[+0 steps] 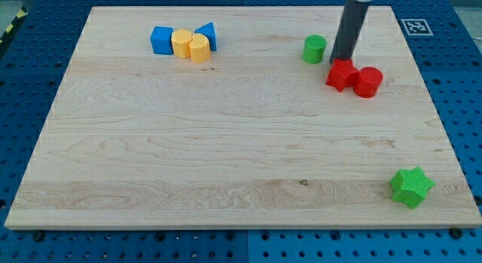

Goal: Slide red star towards bottom right

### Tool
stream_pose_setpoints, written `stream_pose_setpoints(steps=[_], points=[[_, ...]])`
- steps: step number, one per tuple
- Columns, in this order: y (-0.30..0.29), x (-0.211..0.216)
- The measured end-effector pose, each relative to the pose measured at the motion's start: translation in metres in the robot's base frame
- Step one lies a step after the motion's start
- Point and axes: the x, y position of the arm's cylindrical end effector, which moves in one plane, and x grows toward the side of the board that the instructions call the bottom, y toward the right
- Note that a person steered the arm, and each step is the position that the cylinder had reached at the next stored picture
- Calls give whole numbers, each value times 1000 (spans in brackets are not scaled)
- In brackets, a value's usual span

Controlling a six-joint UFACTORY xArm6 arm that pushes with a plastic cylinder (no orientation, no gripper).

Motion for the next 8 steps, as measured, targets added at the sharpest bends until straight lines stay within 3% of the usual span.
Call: stream_pose_setpoints(steps=[4, 5, 6, 7, 8], points=[[1, 138], [-6, 152], [-7, 118], [-39, 112], [-48, 152]])
